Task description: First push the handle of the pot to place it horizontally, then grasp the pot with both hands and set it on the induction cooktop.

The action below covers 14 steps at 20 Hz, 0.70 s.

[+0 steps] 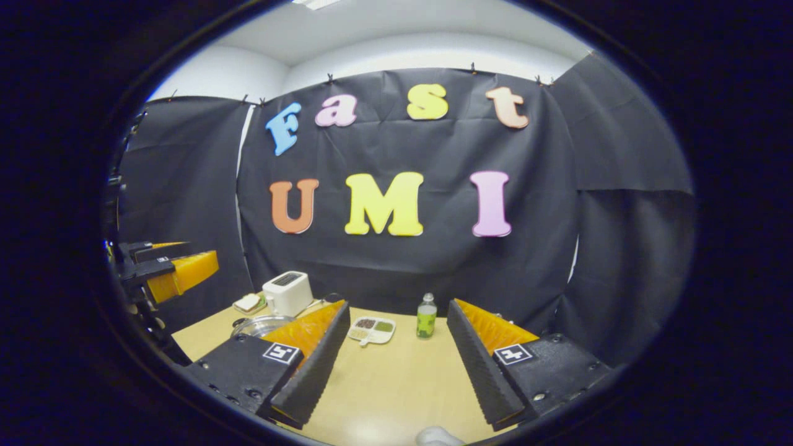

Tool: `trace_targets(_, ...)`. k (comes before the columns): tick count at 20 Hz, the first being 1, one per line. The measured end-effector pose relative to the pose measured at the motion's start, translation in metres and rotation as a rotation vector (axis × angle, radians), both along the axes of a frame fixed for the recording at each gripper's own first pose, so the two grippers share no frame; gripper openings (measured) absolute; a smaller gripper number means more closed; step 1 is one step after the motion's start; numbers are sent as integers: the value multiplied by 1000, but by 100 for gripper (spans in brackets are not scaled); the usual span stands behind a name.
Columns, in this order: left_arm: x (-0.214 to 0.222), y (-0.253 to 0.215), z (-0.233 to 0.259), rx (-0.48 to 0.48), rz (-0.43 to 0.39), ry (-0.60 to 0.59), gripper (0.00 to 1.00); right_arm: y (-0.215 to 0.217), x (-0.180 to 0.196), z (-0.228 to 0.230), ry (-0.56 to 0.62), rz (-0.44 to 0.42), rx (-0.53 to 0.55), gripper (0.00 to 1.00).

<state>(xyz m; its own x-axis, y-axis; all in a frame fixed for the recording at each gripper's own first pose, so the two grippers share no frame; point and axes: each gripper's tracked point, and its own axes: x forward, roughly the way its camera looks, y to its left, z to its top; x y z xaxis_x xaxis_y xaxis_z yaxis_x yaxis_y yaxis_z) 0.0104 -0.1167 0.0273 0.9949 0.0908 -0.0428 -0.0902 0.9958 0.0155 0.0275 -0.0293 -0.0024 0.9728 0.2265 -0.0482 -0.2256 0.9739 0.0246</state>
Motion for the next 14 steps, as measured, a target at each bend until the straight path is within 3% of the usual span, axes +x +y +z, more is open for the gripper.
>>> trace_targets(3,-12,-34,18,-24,-27,-35,96,-41,-18,20,-73,-52,-11,100)
trace_targets(5,-20,-44,25,8,-27,-62,96,-61,-28,23,-99,-82,4,99)
trace_targets(14,-37,-67,21,24,-39,-47,96,-107,-44,3,-74,-142,91,99)
